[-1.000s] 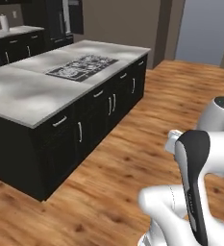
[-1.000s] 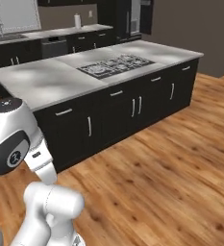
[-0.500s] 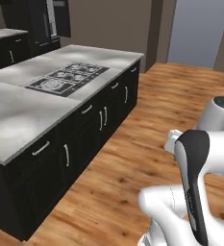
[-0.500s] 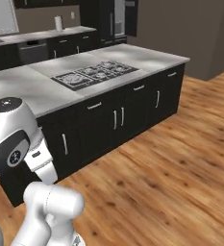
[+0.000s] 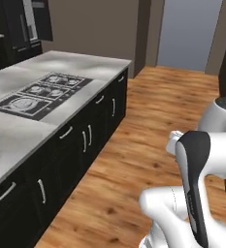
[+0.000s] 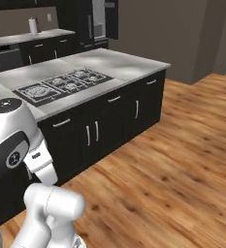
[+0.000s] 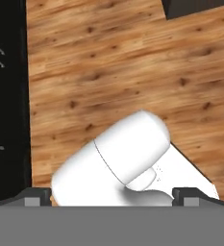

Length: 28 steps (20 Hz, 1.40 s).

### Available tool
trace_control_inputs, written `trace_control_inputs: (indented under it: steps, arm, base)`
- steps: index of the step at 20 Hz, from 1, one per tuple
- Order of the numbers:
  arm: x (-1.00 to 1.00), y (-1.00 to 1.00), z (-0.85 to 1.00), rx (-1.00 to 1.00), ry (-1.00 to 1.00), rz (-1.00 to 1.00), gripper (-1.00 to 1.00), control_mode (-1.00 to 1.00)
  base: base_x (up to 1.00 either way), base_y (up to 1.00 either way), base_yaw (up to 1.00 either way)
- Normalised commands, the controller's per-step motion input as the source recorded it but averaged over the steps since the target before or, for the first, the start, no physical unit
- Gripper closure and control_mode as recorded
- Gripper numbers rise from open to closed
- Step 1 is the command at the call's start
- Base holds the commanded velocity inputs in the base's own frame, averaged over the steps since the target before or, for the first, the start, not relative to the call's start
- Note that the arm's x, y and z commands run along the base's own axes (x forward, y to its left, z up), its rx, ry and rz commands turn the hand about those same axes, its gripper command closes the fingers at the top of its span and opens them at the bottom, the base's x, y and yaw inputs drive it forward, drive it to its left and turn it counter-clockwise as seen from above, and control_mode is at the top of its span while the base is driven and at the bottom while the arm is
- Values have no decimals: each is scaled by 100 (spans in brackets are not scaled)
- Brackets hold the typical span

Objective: Take a sugar cube from the saucer and place it inside the coffee. Then, grab milk from the fridge and place it next to the coffee on the counter to sweeten the coffee.

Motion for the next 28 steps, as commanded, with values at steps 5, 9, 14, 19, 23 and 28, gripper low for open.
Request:
trace_control_inputs:
  steps: [5,9,14,19,23,28]
  arm:
    - [0,0,0,0,0,0,-100,100]
    - [0,0,0,0,0,0,-100,100]
    - [0,0,0,0,0,0,-100,100]
    - [0,0,0,0,0,0,-100,100]
    - [0,0,0,0,0,0,-100,100]
    - [0,0,0,0,0,0,-100,100]
  base:
    - [100,-28,-14]
    - [100,-24,-13]
    - [100,-3,-17]
    - [100,-1,-18]
    - [100,-9,-14]
    - [100,-15,-9]
